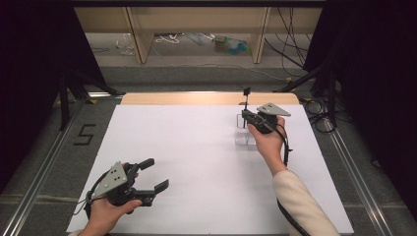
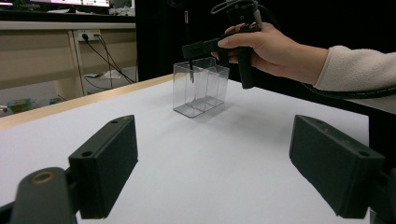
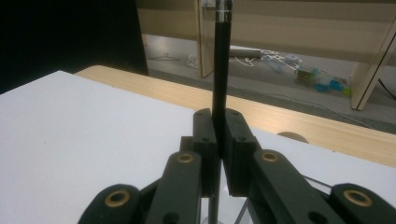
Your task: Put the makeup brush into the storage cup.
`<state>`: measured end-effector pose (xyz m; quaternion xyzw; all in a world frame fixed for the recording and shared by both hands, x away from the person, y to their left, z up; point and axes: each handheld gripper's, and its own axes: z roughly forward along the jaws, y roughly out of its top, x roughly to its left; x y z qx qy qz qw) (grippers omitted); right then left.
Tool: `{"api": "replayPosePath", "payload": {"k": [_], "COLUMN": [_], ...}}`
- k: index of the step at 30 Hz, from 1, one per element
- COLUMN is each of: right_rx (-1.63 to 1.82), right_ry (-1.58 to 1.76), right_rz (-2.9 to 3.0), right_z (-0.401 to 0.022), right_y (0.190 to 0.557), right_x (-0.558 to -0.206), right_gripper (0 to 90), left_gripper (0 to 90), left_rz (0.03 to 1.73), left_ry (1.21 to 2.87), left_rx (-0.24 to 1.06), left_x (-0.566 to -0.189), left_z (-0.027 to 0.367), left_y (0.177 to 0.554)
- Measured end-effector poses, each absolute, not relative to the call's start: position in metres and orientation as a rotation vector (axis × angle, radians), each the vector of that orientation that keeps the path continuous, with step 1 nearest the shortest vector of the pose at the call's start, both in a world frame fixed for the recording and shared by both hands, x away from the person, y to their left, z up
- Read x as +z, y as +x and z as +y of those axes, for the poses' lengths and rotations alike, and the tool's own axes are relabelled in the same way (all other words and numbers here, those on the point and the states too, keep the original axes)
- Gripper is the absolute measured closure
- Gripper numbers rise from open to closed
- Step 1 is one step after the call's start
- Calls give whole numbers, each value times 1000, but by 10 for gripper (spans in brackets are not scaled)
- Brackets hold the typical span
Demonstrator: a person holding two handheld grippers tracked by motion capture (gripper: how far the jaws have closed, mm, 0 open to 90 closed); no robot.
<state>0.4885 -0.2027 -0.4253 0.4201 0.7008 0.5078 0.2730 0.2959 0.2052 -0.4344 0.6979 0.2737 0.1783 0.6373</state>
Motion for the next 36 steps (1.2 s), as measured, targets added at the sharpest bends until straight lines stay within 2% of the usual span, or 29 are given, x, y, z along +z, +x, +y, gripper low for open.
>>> {"api": "replayPosePath", "payload": {"k": [16,18,23,26,32,36], "right_rx": [1363,1338,1351,1334,1327,1353], "right_ry": [1121,1134,1114,1135,1142,1138], "right_rz": [1882,1882,1853,1862,1888,1875], "right_z": [-203,-203,-202,-202,-205,-205], "right_y": [488,487,486,486,485,484], "right_x": [-425,-424,-419,-418,-419,-419], "right_gripper": [843,761,428,315,241,224], "left_gripper": [154,153,153,153,153,153], "left_rz": [625,631,631,631,631,631], "left_ry": [1593,1589,1590,1590,1589,1590], "left_rx": [408,404,405,405,405,407], "left_x": [-434,-434,-434,-434,-434,-434], "left_z": [205,205,206,206,206,206], "left_y": [296,296,296,295,295,295]}}
